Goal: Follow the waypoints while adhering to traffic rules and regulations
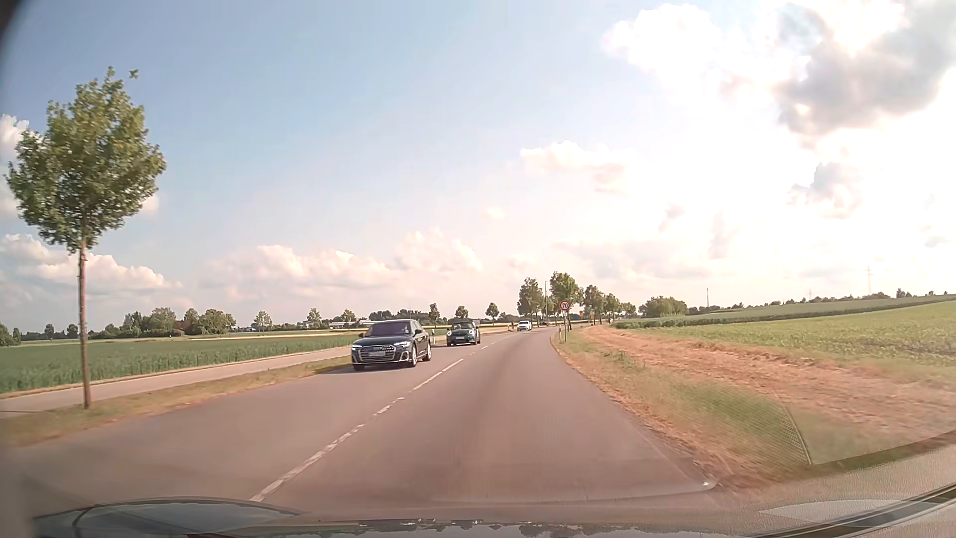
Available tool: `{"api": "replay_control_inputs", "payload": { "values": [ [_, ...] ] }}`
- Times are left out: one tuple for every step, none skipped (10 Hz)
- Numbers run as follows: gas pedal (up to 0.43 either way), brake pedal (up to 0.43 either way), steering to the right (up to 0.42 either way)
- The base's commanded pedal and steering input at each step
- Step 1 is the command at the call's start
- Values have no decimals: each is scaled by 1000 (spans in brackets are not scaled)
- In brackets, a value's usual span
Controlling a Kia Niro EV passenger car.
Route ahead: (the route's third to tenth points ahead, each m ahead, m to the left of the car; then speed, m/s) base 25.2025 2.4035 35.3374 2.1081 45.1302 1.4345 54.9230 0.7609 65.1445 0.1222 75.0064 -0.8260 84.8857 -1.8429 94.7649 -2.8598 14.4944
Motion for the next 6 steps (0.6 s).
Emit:
{"api": "replay_control_inputs", "payload": {
  "values": [
    [299,12,4],
    [299,12,5],
    [299,12,5],
    [287,12,6],
    [287,12,5],
    [287,12,3]
  ]
}}
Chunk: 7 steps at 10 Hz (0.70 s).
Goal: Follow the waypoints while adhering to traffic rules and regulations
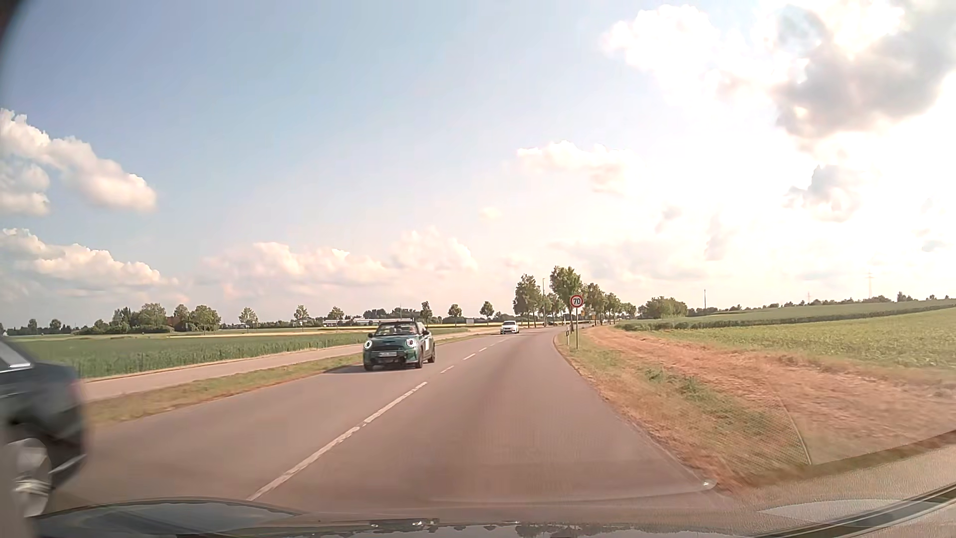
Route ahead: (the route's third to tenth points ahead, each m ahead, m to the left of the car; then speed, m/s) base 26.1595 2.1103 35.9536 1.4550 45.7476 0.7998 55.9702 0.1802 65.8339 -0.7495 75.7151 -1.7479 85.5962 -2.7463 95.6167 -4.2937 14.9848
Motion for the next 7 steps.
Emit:
{"api": "replay_control_inputs", "payload": {
  "values": [
    [287,12,0],
    [287,12,0],
    [287,12,2],
    [287,12,5],
    [287,12,5],
    [287,12,6],
    [287,12,5]
  ]
}}
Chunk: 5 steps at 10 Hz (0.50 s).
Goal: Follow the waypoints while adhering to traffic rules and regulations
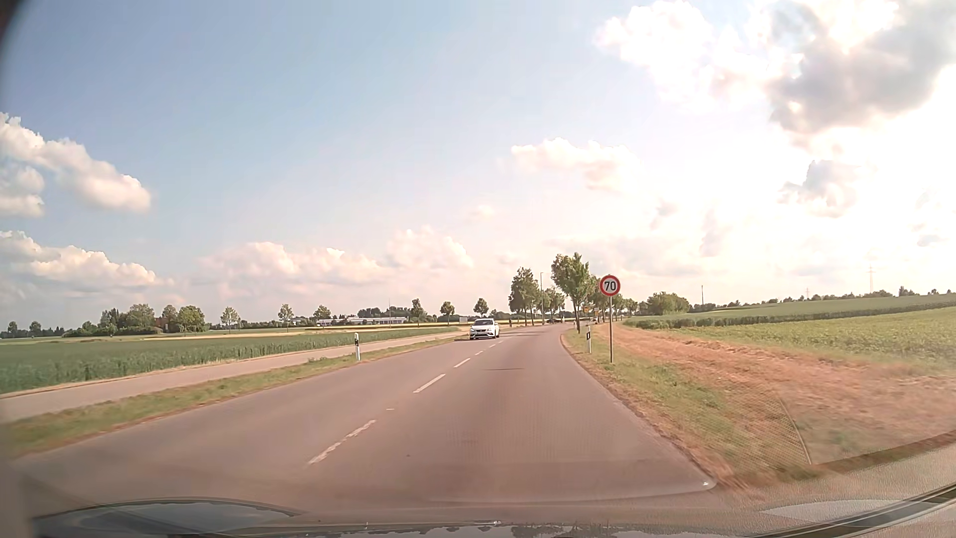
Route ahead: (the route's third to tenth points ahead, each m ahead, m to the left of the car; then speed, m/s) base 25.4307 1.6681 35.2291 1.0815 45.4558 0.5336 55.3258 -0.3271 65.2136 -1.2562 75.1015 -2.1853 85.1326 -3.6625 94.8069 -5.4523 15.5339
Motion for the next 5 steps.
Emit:
{"api": "replay_control_inputs", "payload": {
  "values": [
    [287,12,6],
    [287,12,6],
    [287,12,10],
    [260,12,10],
    [248,12,10]
  ]
}}
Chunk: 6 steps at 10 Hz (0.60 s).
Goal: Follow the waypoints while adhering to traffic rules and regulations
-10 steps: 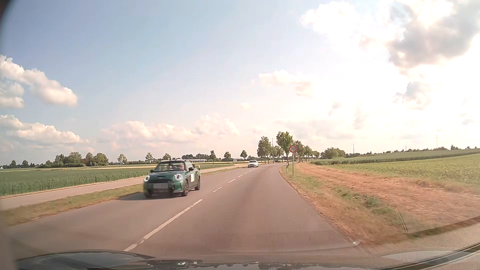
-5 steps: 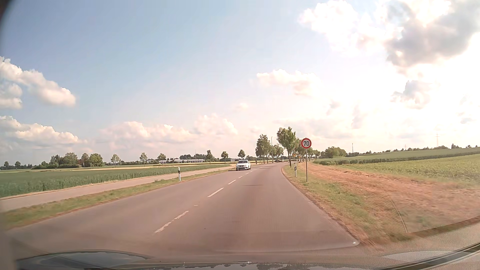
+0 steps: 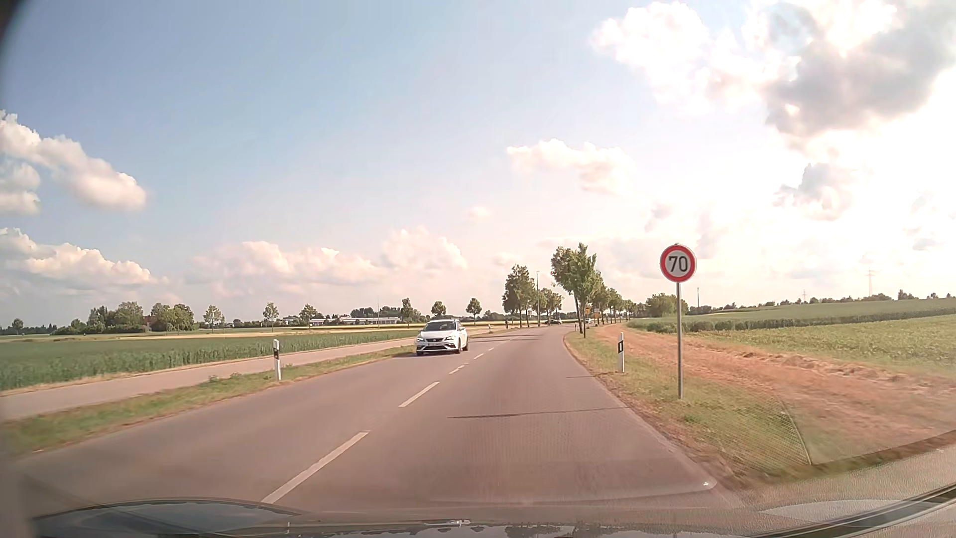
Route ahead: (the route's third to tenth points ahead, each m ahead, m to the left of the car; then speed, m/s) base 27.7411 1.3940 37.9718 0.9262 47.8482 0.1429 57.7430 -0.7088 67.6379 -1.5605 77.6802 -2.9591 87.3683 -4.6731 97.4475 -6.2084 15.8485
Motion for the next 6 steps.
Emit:
{"api": "replay_control_inputs", "payload": {
  "values": [
    [248,12,10],
    [248,12,11],
    [228,12,11],
    [169,12,11],
    [169,12,11],
    [177,12,12]
  ]
}}
